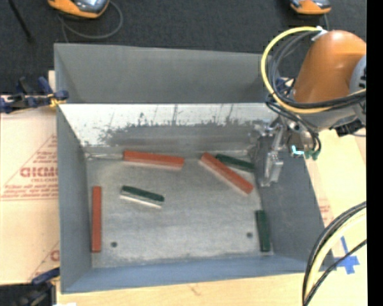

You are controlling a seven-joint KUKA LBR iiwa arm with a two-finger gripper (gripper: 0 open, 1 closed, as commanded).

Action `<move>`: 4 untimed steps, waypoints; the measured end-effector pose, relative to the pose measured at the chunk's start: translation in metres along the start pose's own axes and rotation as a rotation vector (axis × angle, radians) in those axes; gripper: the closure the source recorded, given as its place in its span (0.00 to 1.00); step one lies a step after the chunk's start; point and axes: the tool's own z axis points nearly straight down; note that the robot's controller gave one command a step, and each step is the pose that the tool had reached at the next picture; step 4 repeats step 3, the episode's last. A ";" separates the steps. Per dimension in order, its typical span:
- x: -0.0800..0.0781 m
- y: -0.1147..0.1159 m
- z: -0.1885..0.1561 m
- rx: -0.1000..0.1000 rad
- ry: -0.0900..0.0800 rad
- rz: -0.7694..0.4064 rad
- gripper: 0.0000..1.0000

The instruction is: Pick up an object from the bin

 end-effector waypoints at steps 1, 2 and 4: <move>-0.010 0.009 0.126 -0.002 -0.004 0.241 0.00; -0.011 0.008 0.122 0.001 -0.008 0.237 1.00; -0.041 0.007 -0.028 0.000 -0.018 0.216 1.00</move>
Offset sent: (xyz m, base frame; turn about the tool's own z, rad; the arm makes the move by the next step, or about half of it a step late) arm 0.0093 0.0095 -0.1236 0.2416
